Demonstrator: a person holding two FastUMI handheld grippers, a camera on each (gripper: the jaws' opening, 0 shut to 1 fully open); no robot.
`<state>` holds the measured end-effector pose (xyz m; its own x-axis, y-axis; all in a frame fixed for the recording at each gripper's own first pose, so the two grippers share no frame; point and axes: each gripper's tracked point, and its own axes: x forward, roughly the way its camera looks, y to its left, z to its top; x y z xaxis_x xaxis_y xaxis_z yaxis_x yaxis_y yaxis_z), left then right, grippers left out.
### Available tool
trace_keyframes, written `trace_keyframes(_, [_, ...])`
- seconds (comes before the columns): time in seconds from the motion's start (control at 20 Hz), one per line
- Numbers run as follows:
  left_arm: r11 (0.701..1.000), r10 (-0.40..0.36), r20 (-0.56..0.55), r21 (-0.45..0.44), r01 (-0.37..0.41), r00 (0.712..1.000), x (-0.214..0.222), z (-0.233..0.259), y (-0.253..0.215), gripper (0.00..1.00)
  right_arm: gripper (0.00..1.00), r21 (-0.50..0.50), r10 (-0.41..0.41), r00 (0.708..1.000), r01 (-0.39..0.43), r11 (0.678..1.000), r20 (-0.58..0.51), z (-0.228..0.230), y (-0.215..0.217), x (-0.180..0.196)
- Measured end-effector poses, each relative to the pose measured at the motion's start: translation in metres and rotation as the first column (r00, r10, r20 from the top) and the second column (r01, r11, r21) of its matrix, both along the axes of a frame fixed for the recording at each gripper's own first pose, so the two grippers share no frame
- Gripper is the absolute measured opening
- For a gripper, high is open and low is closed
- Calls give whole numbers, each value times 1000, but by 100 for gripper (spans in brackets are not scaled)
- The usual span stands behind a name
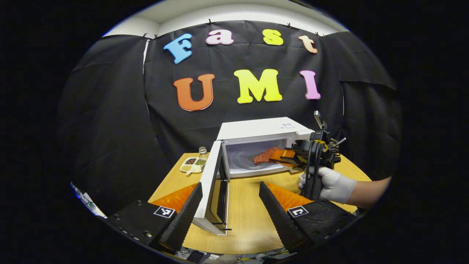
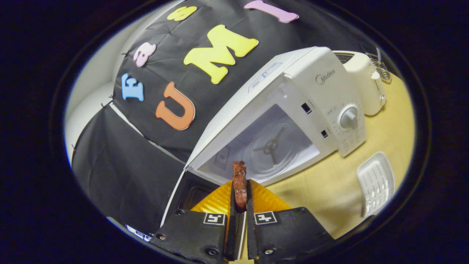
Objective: Open the microwave oven with the left hand, put the food in, and close the microwave oven.
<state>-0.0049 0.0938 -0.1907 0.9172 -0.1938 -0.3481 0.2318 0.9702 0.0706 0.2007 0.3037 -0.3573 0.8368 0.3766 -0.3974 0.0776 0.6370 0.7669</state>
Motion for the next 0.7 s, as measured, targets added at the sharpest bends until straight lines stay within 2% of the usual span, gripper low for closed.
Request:
trace_keyframes(0.1, [1000,1,5,10,-1,1000,-1,2,12,96,15,49,-81,997,81,996,-9,-14,15,14])
trace_keyframes(0.2, [1000,5,-9,2,-5,1000,-3,-3,24,96,15,85,-124,992,127,988,-34,-29,29,23])
trace_keyframes(0.4, [1000,12,-23,-22,-12,1000,0,-7,34,96,16,129,-255,966,259,957,-50,-51,42,58])
trace_keyframes(0.7, [999,27,-35,-35,-28,999,9,-16,48,96,16,149,-375,926,376,914,-39,-72,44,103])
